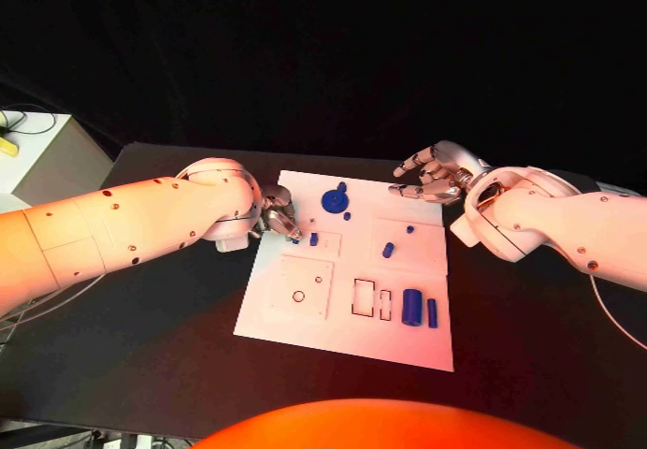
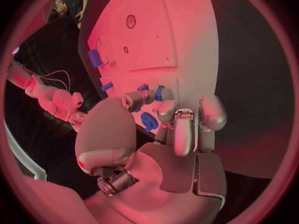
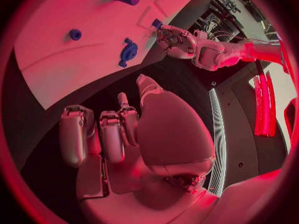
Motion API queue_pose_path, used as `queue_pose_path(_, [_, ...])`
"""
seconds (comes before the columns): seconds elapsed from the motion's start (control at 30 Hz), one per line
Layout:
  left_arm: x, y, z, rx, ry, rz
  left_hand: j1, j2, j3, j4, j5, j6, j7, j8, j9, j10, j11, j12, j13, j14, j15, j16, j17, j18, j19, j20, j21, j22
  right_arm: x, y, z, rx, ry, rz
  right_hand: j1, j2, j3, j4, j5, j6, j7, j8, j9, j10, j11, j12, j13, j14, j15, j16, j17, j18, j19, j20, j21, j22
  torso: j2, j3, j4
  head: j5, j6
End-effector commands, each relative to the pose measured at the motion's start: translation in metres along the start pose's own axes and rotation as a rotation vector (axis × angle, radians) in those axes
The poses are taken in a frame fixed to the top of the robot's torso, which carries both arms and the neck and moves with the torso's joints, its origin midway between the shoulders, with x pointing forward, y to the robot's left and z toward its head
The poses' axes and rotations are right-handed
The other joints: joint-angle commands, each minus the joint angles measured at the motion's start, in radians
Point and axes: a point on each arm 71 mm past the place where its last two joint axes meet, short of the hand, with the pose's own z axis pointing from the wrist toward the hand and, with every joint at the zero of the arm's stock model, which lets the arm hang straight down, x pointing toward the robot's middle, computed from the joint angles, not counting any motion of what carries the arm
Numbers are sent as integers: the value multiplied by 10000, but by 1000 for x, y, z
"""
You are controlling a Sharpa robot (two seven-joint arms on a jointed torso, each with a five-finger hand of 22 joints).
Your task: Assemble the parts on the task board
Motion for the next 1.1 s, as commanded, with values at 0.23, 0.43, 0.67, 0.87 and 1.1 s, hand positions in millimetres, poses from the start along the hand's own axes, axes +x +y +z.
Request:
queue_pose_path(0.23, [9, 2, 2, -9, 343, 9, -121, -106, 35, -177, -93, 72, -62, -85, -85, 5, -27, -2, 32, 812, -80, 52, 1698, -136, 51, -83, -86, -24, 1, 0, 0, -66, 100, -59, 25, 3, 74, -18, 37, 87, -3, -69, -15, -72, -30, -6, 1030, 1032, 24, -24, 2532, 82, 404, 36, -48, 1594, 0, -17, 0, -14, -2])
queue_pose_path(0.43, [8, 4, 1, -50, 249, -18, -140, -179, -167, -39, -98, 111, -71, -103, -124, 0, -34, 3, 56, 811, -89, 51, 1696, -135, 54, -93, -103, -43, 1, 0, 0, -72, 83, -61, 25, 3, 74, -18, 37, 87, -3, -69, -15, -72, -30, -6, 1030, 1032, 24, -24, 2532, 82, 404, 36, -48, 1594, -5, -18, 9, -25, -2])
queue_pose_path(0.67, [7, 5, 1, -68, 174, -49, -163, -258, -887, 378, -122, 195, -73, -150, -223, -12, -37, 10, 95, 810, -93, 46, 1691, -139, 73, -99, -131, -62, 0, 1, 0, -99, 50, -58, 21, -4, 80, -18, 41, 85, -3, -72, -16, -67, -29, 0, 1035, 1034, 24, -20, 2538, 82, 405, 36, -48, 1594, -3, -18, 8, -21, 0])
queue_pose_path(0.87, [6, 6, 1, -98, 100, -89, 11, -217, -2268, 1040, -163, 249, -40, -194, -331, -46, -8, -9, 112, 808, -73, 39, 1684, -136, 93, -88, -172, -90, 0, 1, 0, -117, 30, -55, 14, -8, 83, -15, 43, 84, -2, -74, -17, -65, -29, 2, 1036, 1034, 25, -20, 2539, 81, 406, 36, -46, 1597, -5, -12, 10, -19, -4])
queue_pose_path(1.1, [5, 7, 1, -151, -7, -148, 128, -210, -2767, 1310, -165, 243, -24, -211, -366, -65, 6, -22, 112, 814, -63, 47, 1707, -138, 105, -81, -179, -87, 0, 1, 0, -157, -7, -51, 14, -8, 83, -15, 43, 84, -2, -74, -17, -65, -29, 2, 1036, 1034, 25, -20, 2539, 81, 406, 36, -46, 1597, 0, -10, 2, -19, 4])
